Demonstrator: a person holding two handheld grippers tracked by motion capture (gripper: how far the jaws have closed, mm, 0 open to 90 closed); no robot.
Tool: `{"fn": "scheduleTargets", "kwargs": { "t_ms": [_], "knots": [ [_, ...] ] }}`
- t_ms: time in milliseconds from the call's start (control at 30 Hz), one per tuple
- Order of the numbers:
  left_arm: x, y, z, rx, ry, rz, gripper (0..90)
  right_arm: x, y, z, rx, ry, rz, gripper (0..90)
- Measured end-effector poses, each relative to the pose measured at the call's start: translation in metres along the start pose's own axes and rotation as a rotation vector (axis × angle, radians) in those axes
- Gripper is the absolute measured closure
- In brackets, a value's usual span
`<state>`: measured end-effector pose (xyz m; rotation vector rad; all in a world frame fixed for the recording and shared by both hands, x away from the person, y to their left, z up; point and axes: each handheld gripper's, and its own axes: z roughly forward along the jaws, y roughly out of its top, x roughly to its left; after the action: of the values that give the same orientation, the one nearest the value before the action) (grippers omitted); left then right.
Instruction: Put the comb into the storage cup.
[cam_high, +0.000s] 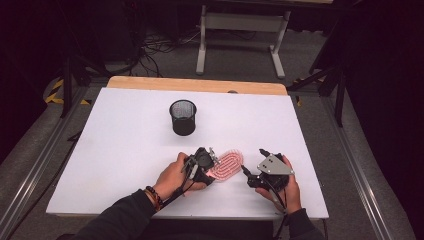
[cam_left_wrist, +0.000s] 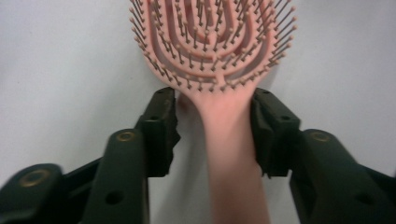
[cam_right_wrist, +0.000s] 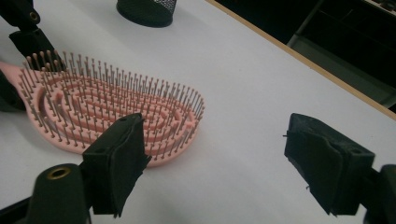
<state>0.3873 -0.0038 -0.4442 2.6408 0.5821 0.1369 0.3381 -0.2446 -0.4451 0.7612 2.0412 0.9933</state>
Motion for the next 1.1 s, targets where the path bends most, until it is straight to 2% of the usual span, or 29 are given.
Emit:
{"fn": "scheduleTargets", "kwargs": {
  "t_ms": [33,100,367,400,433,500,567,633,667,700,733,800,833,867,967,1000,1100],
  "knots": [
    [-0.001,-0.001,-0.001,-0.009,0.000,0.010,58.5,0.000,0.000,0.000,0.000,0.000,0.000,20.5],
    [-0.001,-0.003,0.000,-0.026,0.002,0.023,69.2,-0.001,-0.001,0.001,0.004,0.004,0.004,19.1],
    [-0.004,-0.008,-0.001,-0.069,0.028,0.061,69.5,-0.002,0.001,-0.001,-0.016,0.010,0.024,15.5],
    [-0.008,-0.012,-0.001,-0.096,0.061,0.067,69.5,-0.003,0.000,-0.002,-0.019,0.005,0.030,15.0],
    [-0.008,-0.012,-0.001,-0.096,0.061,0.067,69.5,-0.003,0.000,-0.002,-0.021,0.000,0.033,15.0],
    [-0.010,-0.015,-0.002,-0.137,0.103,0.077,69.5,-0.005,0.000,-0.004,-0.033,-0.009,0.048,14.5],
    [-0.010,-0.017,-0.005,-0.163,0.126,0.077,69.6,-0.008,0.000,-0.005,-0.046,-0.025,0.072,13.9],
    [-0.010,-0.018,-0.006,-0.175,0.134,0.076,69.6,-0.009,0.001,-0.007,-0.056,-0.032,0.088,13.7],
    [-0.009,-0.020,-0.008,-0.196,0.170,0.082,69.6,-0.010,0.002,-0.008,-0.059,-0.035,0.102,13.6],
    [-0.009,-0.022,-0.009,-0.209,0.175,0.079,69.6,-0.009,0.004,-0.011,-0.076,-0.047,0.116,13.0],
    [-0.008,-0.025,-0.011,-0.228,0.198,0.074,69.6,-0.007,0.008,-0.015,-0.101,-0.043,0.114,12.8],
    [-0.008,-0.028,-0.013,-0.250,0.211,0.070,69.6,-0.004,0.012,-0.018,-0.123,-0.038,0.116,12.5],
    [-0.008,-0.028,-0.013,-0.250,0.211,0.070,69.6,-0.004,0.012,-0.018,-0.123,-0.038,0.116,12.5],
    [-0.006,-0.031,-0.016,-0.281,0.230,0.077,69.6,-0.002,0.014,-0.019,-0.135,-0.028,0.115,12.1],
    [-0.005,-0.038,-0.021,-0.349,0.259,0.046,69.6,-0.001,0.015,-0.019,-0.147,-0.010,0.128,11.4],
    [-0.005,-0.038,-0.021,-0.349,0.259,0.046,69.6,-0.001,0.015,-0.019,-0.147,-0.010,0.128,11.4],
    [-0.004,-0.044,-0.026,-0.410,0.276,0.035,69.6,-0.002,0.016,-0.017,-0.165,0.014,0.199,9.9]
  ]
}}
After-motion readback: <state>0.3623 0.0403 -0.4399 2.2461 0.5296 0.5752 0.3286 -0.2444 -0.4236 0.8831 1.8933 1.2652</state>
